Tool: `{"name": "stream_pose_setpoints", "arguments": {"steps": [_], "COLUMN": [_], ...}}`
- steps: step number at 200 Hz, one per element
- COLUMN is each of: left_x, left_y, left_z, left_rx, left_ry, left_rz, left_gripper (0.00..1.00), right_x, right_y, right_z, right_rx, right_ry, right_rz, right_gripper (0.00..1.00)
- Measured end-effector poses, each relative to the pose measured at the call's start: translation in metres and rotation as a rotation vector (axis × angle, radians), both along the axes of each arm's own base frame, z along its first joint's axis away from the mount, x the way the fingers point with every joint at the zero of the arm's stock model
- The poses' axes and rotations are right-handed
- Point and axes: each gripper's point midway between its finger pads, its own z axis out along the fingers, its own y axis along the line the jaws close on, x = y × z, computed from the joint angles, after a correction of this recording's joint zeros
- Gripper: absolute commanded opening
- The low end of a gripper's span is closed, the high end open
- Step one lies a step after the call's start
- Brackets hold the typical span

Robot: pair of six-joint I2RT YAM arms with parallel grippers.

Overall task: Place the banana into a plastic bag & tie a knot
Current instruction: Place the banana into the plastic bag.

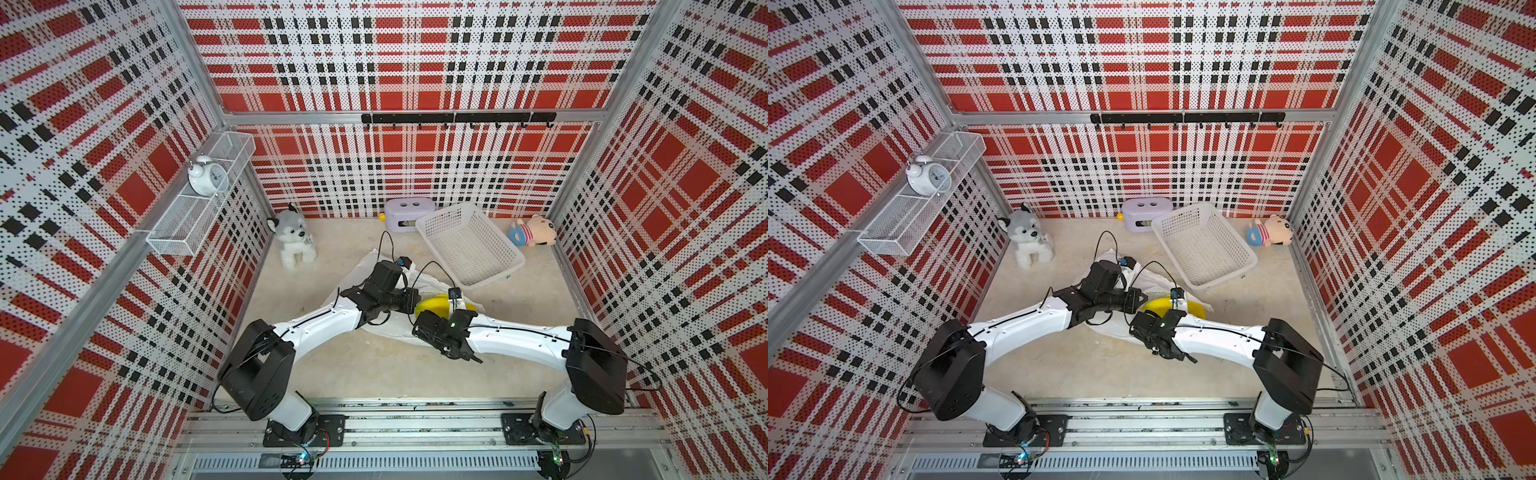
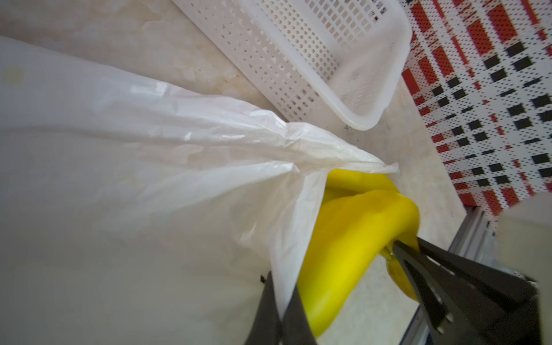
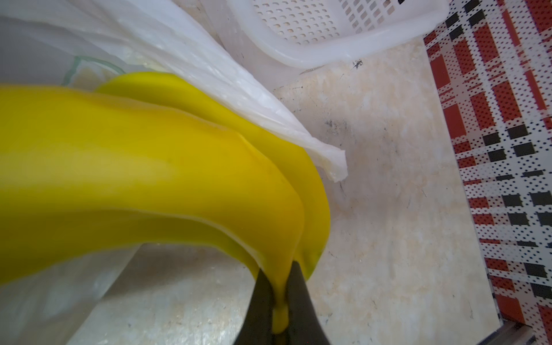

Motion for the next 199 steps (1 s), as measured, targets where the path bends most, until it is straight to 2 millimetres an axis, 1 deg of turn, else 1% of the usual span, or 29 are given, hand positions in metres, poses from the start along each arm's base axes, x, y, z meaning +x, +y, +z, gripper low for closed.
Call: {"name": "stream_pose_setpoints", "arguments": {"steps": [15, 31, 50, 63, 85, 102, 119, 126, 134, 135, 136, 139, 150, 154, 157, 159, 161, 163, 177, 186, 199], "left_x": [-0.005, -0.008, -0.010, -0.012, -0.014, -0.010, -0.006, -0.006, -0.006, -0.007, -0.007, -0.007, -0.008, -0.008, -0.009, -0.008, -0.008, -0.008, -0.007, -0.005, -0.002], "left_y": [-0.006, -0.011, -0.015, -0.016, -0.019, -0.016, -0.010, -0.008, -0.007, -0.007, -0.007, -0.007, -0.006, -0.005, -0.004, -0.003, -0.003, -0.002, 0.002, 0.005, 0.009], "left_z": [0.004, 0.007, 0.009, 0.010, 0.013, 0.012, 0.009, 0.007, 0.005, 0.005, 0.005, 0.004, 0.000, -0.001, -0.002, -0.003, -0.003, -0.004, -0.007, -0.009, -0.011], "left_rx": [-0.044, -0.083, -0.116, -0.138, -0.164, -0.165, -0.167, -0.169, -0.171, -0.171, -0.171, -0.172, -0.172, -0.171, -0.171, -0.171, -0.170, -0.170, -0.169, -0.167, -0.167], "left_ry": [0.010, 0.016, 0.018, 0.021, 0.023, 0.024, 0.027, 0.031, 0.036, 0.036, 0.036, 0.037, 0.043, 0.044, 0.046, 0.045, 0.047, 0.048, 0.049, 0.049, 0.047], "left_rz": [-0.030, -0.051, -0.069, -0.079, -0.098, -0.084, -0.063, -0.058, -0.059, -0.059, -0.059, -0.060, -0.060, -0.059, -0.058, -0.056, -0.056, -0.055, -0.048, -0.040, -0.029], "left_gripper": [0.00, 0.00, 0.00, 0.00, 0.00, 0.00, 0.00, 0.00, 0.00, 0.00, 0.00, 0.00, 0.00, 0.00, 0.00, 0.00, 0.00, 0.00, 0.00, 0.00, 0.00], "right_x": [0.003, 0.007, 0.011, 0.013, 0.015, 0.020, 0.031, 0.035, 0.041, 0.042, 0.042, 0.044, 0.050, 0.053, 0.053, 0.054, 0.055, 0.055, 0.055, 0.051, 0.044], "right_y": [0.002, 0.009, 0.029, 0.041, 0.056, 0.067, 0.076, 0.079, 0.082, 0.083, 0.083, 0.084, 0.085, 0.086, 0.086, 0.087, 0.087, 0.087, 0.088, 0.087, 0.082], "right_z": [0.000, 0.000, -0.003, -0.010, -0.022, -0.023, -0.022, -0.021, -0.020, -0.020, -0.020, -0.020, -0.021, -0.021, -0.021, -0.021, -0.021, -0.021, -0.024, -0.029, -0.036], "right_rx": [-0.023, -0.035, -0.020, -0.011, -0.017, -0.012, 0.009, 0.018, 0.030, 0.031, 0.033, 0.038, 0.042, 0.046, 0.047, 0.049, 0.049, 0.049, 0.052, 0.058, 0.065], "right_ry": [-0.008, -0.022, -0.033, -0.031, -0.020, -0.030, -0.043, -0.051, -0.057, -0.059, -0.059, -0.063, -0.067, -0.071, -0.070, -0.072, -0.073, -0.073, -0.071, -0.058, -0.032], "right_rz": [0.001, 0.031, 0.117, 0.188, 0.298, 0.359, 0.396, 0.408, 0.416, 0.418, 0.418, 0.420, 0.429, 0.432, 0.434, 0.434, 0.435, 0.438, 0.454, 0.464, 0.477], "right_gripper": [0.00, 0.00, 0.00, 0.00, 0.00, 0.00, 0.00, 0.14, 0.26, 0.29, 0.29, 0.34, 0.56, 0.63, 0.65, 0.71, 0.80, 0.84, 0.88, 0.91, 0.92]}}
